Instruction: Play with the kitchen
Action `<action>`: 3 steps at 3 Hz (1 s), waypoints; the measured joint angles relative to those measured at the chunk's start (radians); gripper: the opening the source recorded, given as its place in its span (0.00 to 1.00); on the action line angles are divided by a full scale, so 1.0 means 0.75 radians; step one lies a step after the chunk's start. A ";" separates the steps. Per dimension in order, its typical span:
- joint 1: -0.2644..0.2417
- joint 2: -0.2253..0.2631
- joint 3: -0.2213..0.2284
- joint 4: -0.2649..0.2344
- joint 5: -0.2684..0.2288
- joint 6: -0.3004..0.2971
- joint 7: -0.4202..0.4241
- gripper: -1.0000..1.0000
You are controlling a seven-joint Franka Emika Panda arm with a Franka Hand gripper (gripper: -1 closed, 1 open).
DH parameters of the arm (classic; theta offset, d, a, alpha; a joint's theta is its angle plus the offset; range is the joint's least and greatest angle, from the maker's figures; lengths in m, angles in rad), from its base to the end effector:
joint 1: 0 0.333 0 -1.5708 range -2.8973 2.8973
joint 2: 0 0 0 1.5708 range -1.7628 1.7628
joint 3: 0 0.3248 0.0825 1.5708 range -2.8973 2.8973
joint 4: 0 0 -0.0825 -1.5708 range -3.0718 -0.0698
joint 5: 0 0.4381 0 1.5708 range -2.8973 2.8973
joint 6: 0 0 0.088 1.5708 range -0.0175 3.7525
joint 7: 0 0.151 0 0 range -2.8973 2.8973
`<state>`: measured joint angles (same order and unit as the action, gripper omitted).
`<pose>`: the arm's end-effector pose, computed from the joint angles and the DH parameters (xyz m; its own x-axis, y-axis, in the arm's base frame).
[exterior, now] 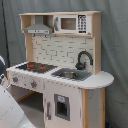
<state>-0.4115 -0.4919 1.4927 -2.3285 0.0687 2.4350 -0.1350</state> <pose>0.2821 0.4873 0.3023 0.3455 0.9336 0.0953 0.8262 -0.3508 0.4409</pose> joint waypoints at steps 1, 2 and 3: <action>0.084 -0.044 -0.091 0.000 -0.062 -0.042 0.039 1.00; 0.163 -0.100 -0.166 0.000 -0.114 -0.091 0.068 1.00; 0.238 -0.191 -0.228 -0.001 -0.172 -0.173 0.094 1.00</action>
<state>-0.2329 -0.6352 1.3219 -2.3292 -0.0604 2.3052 -0.0641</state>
